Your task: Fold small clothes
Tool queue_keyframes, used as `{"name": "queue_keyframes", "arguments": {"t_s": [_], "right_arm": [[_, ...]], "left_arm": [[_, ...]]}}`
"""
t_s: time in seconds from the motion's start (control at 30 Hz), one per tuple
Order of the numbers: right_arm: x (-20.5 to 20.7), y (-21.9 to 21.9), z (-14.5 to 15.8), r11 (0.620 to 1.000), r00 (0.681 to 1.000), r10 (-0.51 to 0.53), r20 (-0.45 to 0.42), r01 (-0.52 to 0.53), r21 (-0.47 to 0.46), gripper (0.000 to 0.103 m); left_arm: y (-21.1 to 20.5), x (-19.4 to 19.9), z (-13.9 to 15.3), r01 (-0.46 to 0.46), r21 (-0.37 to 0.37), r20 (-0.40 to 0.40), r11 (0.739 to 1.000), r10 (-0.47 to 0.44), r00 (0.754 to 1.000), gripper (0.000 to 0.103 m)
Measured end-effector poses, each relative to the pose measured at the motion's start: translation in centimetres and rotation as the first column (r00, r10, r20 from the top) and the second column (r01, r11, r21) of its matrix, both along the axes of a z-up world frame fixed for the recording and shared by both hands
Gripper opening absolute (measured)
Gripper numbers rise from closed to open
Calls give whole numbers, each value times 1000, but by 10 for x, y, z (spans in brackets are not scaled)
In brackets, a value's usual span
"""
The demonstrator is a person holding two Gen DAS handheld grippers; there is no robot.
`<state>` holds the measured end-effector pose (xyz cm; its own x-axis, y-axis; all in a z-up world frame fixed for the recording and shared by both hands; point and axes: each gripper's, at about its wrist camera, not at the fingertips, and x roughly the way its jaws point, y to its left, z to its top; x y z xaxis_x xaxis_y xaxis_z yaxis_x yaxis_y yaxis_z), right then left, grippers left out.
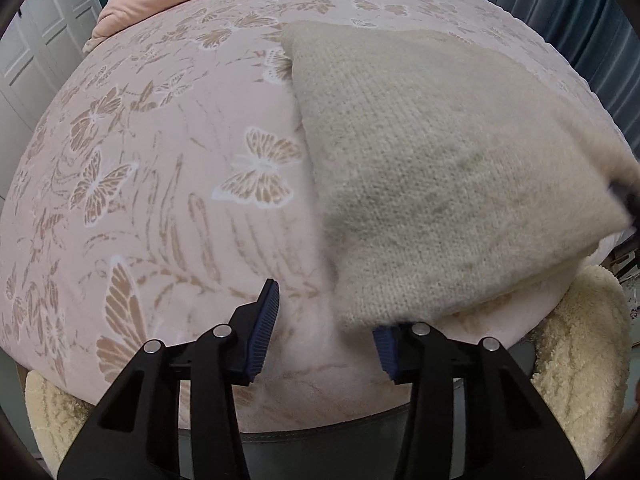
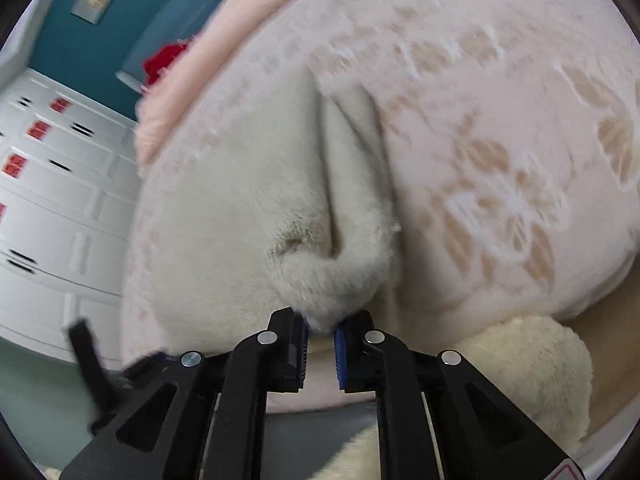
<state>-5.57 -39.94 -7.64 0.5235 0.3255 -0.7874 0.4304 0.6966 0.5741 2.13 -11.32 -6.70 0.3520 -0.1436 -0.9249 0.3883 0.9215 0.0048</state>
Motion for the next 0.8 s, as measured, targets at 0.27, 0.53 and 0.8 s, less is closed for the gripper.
{"name": "queue_keyframes", "arguments": {"t_s": [0.27, 0.53, 0.8], "right_arm": [[-25, 11, 84, 967, 993, -77, 87, 95, -236, 32], [66, 109, 98, 927, 936, 316, 154, -271, -259, 13], [62, 144, 57, 905, 930, 368, -30, -365, -219, 6]], "left_arm": [[19, -17, 30, 10, -32, 35, 999, -9, 999, 69], [42, -21, 58, -54, -26, 72, 998, 56, 996, 73], [61, -20, 74, -88, -72, 91, 994, 94, 991, 82]]}}
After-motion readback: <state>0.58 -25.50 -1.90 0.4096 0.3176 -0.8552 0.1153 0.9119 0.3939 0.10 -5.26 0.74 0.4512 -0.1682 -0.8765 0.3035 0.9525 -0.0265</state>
